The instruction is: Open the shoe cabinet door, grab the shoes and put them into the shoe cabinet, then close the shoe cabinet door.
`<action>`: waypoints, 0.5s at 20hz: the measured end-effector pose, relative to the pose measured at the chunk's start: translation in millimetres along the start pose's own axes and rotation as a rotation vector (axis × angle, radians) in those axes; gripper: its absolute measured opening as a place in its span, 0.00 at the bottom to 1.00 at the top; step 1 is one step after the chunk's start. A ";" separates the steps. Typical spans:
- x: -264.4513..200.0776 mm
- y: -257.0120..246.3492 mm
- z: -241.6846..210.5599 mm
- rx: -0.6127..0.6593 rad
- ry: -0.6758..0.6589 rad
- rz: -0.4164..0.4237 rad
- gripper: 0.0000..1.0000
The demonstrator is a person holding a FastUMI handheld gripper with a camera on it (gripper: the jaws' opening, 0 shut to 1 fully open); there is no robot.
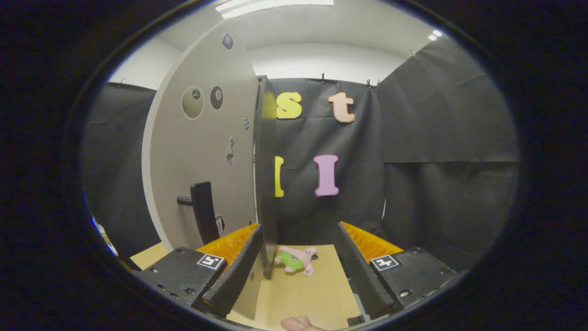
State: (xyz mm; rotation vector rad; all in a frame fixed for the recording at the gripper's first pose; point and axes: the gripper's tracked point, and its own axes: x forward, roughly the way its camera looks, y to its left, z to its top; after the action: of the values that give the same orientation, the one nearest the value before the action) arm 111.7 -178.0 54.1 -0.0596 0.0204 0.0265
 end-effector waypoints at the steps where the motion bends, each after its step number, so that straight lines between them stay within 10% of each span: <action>1: 2.7 2.1 1.0 0.009 -0.007 0.000 1.00; 10: 6.0 38.9 -3.2 0.068 -0.017 0.043 0.94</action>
State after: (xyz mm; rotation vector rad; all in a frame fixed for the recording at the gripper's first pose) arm 116.6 -139.2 48.5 0.0091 0.0052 0.0696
